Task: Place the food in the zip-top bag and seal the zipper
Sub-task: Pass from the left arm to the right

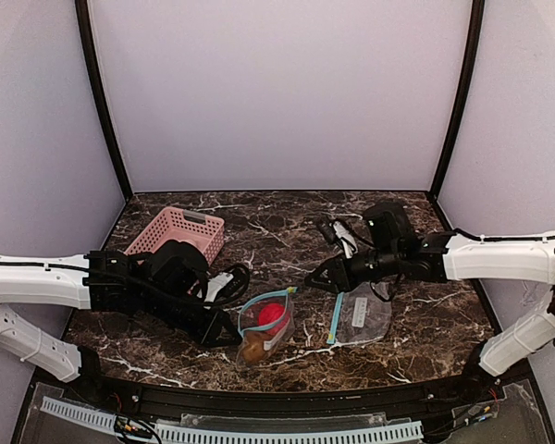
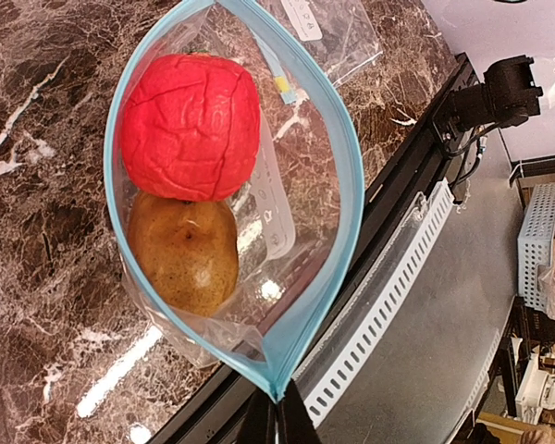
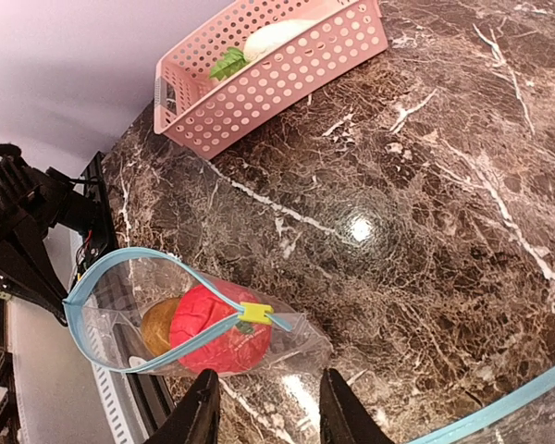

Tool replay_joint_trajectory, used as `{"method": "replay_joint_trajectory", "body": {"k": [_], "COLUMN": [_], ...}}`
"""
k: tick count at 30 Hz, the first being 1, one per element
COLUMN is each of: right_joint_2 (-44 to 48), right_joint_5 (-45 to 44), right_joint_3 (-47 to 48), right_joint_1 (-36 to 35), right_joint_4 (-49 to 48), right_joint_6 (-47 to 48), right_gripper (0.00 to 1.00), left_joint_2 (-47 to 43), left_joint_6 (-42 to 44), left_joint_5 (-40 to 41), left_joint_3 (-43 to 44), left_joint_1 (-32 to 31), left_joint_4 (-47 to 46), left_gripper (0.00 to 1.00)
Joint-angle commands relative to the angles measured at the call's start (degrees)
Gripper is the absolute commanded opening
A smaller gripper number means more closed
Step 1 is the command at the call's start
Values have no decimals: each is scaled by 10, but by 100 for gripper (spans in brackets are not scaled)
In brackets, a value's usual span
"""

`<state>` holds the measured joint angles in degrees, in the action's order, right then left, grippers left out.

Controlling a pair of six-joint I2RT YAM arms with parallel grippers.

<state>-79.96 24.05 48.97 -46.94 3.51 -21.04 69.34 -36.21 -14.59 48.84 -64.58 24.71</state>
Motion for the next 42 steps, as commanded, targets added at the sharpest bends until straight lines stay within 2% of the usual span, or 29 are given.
{"method": "replay_joint_trajectory", "body": {"k": [1, 7, 19, 26, 42], "right_joint_2": [-27, -68, -123, -144, -169], "right_joint_5": [67, 102, 132, 152, 163], "right_joint_3": [18, 38, 70, 82, 95], "right_joint_1": [11, 13, 19, 22, 42], "right_joint_4": [-30, -31, -27, -23, -23], "right_joint_6": [60, 87, 120, 131, 136], "right_gripper": [34, 27, 25, 16, 26], "left_joint_2": [-12, -12, -11, -7, 0], "left_joint_6": [4, 3, 0, -2, -2], "left_joint_5": [-9, -11, -13, -14, -16], "left_joint_3": [-6, -9, -9, -9, -7], "left_joint_1": [-2, -2, -2, -1, -1], "left_joint_4": [-9, -8, -9, -10, -10], "left_gripper": [1, 1, 1, 1, 1]}}
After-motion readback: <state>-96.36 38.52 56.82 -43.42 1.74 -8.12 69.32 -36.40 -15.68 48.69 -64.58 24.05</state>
